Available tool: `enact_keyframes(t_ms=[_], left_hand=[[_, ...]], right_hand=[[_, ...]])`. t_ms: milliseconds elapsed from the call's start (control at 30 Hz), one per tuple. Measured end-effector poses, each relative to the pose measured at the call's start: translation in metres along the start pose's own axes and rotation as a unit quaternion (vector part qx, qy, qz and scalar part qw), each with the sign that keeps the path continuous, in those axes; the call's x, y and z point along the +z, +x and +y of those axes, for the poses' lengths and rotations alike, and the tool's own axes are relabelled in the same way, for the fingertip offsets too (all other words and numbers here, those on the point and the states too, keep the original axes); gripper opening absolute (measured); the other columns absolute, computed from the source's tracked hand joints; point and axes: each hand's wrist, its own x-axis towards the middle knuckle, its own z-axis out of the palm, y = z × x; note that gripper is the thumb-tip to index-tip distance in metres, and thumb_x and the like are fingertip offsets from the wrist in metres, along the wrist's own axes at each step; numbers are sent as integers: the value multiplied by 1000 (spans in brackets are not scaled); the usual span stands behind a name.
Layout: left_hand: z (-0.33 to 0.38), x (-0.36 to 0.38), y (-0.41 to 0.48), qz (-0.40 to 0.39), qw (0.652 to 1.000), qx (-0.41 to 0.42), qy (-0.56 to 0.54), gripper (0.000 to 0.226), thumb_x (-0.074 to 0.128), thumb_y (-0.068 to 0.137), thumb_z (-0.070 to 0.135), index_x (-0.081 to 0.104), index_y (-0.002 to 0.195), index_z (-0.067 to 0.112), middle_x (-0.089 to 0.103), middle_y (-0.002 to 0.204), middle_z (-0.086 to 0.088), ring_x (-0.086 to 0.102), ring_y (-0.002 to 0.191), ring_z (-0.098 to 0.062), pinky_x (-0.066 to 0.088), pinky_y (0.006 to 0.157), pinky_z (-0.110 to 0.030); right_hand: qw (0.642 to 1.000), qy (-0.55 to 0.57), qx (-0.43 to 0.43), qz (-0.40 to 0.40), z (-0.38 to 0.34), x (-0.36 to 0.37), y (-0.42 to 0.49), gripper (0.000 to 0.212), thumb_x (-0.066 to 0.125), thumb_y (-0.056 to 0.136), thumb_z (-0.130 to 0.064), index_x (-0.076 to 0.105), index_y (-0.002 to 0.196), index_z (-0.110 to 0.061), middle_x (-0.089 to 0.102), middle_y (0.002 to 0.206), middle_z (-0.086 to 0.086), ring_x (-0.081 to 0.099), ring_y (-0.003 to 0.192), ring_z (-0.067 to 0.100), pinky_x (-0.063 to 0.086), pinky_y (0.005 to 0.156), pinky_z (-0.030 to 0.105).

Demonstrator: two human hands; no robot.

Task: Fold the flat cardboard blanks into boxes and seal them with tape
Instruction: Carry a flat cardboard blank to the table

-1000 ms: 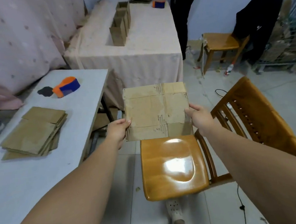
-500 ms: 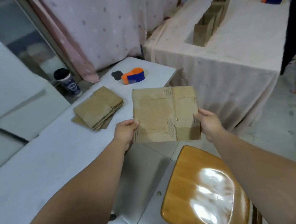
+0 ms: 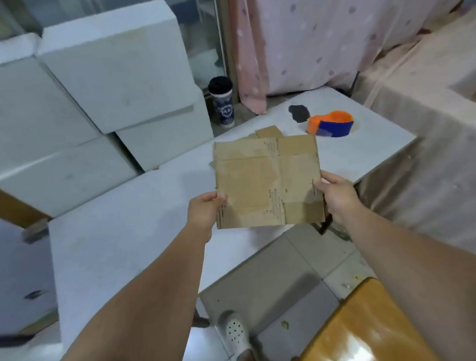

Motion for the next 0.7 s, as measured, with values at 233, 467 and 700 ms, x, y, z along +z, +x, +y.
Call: enact_keyframes(t_ms=[233, 467, 700], left_hand=[[8, -45, 70, -18, 999, -28, -1, 16, 59, 91, 9, 68, 80, 15, 68, 83, 2, 62, 73, -10, 45, 57, -16], [11, -77, 112, 8, 998, -68, -5, 24, 53, 96, 24, 64, 79, 11, 64, 87, -2, 56, 81, -21, 45, 69, -26], [15, -98, 127, 1, 996, -79, -46, 23, 62, 91, 30, 63, 86, 7, 67, 89, -4, 59, 82, -24, 47, 74, -32]], right_hand=[[999, -21, 24, -12, -7, 68, 38, 30, 53, 98, -10, 60, 127, -12, 66, 112, 6, 65, 95, 22, 54, 83, 37], [998, -48, 7, -43, -24, 121, 63, 30, 49, 99, -7, 61, 126, -11, 65, 115, 5, 59, 113, 28, 45, 104, 45], [995, -73, 30, -65, -34, 152, 85, 29, 49, 100, -13, 61, 125, -18, 66, 109, 4, 61, 101, 26, 51, 83, 39]])
